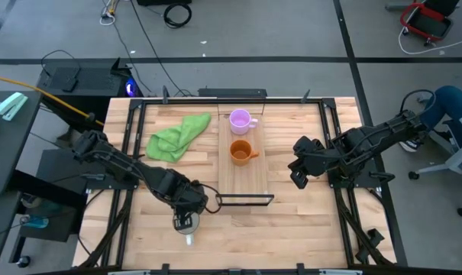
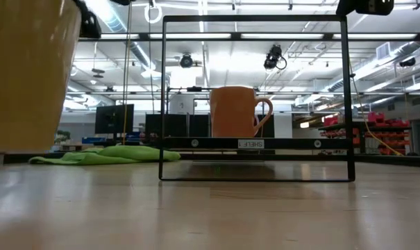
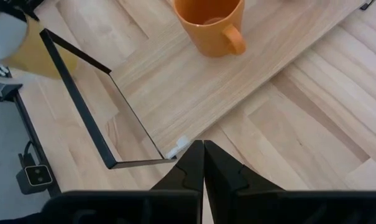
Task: Stack small to large cups/mugs on shelf
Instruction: Put the yellow mug on the shelf
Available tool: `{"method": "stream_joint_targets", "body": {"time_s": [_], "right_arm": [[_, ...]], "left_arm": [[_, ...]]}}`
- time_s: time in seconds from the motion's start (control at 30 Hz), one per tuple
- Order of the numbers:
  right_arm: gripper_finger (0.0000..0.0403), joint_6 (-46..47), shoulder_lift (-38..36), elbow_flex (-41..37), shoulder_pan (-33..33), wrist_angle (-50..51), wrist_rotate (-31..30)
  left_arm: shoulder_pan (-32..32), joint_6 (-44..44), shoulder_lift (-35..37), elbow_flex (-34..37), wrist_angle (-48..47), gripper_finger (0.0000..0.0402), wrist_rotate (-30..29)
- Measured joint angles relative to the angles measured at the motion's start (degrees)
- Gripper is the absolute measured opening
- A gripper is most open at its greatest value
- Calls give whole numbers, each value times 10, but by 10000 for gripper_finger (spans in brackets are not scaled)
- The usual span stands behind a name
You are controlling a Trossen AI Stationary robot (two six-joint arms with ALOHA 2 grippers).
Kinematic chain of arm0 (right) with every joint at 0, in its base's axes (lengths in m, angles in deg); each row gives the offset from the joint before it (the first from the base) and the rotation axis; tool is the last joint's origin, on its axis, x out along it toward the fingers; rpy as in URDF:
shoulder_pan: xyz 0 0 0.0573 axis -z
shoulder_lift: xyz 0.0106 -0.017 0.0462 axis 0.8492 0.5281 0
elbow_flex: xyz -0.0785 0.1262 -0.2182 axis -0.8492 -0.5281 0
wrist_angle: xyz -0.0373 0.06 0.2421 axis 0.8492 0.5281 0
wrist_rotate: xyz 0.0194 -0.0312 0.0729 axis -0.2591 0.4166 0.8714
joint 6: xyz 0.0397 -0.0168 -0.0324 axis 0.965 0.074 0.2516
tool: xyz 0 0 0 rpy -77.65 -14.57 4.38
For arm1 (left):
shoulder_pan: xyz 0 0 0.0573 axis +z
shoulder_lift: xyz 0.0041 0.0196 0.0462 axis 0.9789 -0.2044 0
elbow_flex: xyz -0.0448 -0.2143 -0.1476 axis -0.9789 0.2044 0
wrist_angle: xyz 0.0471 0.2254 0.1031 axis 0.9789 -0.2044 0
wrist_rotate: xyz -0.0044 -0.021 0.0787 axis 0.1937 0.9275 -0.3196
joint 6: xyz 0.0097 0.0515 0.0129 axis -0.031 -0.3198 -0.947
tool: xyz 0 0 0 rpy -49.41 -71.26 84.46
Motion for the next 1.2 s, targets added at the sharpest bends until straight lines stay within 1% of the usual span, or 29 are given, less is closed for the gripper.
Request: {"method": "stream_joint_targets", "body": {"time_s": [0.17,0.3,0.47,0.63,0.77,0.87,1.0,1.2], "right_arm": [[16,-3,0,0,0,0,0],[16,-3,0,0,0,0,0],[16,-10,0,0,0,7,0],[16,-11,0,0,0,18,0],[16,5,0,0,0,32,0],[11,17,0,0,0,64,0],[5,38,-1,0,-1,115,-8],[9,78,-9,0,-23,133,-36]], "left_arm": [[16,15,0,-61,-64,22,-1],[32,33,0,-118,-109,22,-13],[55,66,0,-192,-172,22,-35],[83,100,0,-262,-242,22,-76],[111,133,0,-304,-249,22,-93],[131,135,0,-327,-249,22,-104],[157,135,0,-332,-248,22,-118],[185,122,0,-332,-247,22,-123]]}}
